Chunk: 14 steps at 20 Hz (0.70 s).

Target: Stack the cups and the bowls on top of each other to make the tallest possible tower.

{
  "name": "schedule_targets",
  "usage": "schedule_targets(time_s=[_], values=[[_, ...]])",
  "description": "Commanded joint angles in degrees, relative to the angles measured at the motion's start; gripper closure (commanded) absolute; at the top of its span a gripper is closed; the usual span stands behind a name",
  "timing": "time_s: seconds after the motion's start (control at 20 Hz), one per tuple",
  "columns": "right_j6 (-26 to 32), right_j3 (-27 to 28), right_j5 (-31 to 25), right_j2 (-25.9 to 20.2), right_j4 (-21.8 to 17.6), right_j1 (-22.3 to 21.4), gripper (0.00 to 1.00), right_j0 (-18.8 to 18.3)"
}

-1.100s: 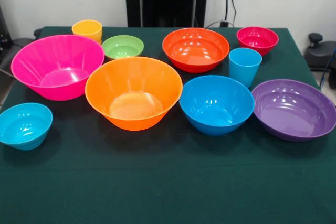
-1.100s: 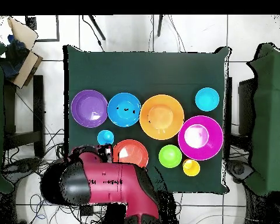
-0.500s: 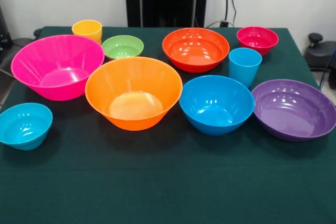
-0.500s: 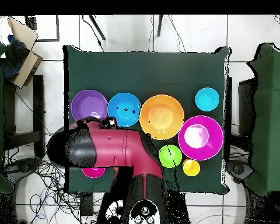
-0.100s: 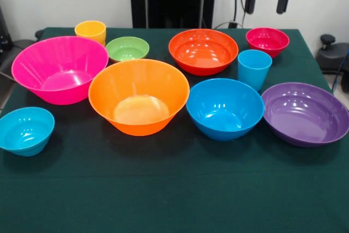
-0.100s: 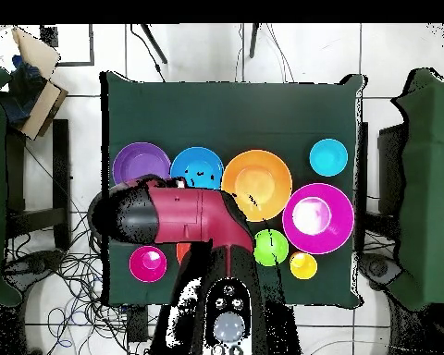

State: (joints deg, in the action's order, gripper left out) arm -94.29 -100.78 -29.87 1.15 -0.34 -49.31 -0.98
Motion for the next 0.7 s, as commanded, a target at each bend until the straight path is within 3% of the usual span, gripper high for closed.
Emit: schedule_targets(time_s=[0.05,0.7], values=[[-5.39,-0.12,6.02,-4.65,-2.41,5.89,0.0,-0.22],[-1.23,0.43,0.53,-4.96,-2.17,2.98,0.0,-2.23]])
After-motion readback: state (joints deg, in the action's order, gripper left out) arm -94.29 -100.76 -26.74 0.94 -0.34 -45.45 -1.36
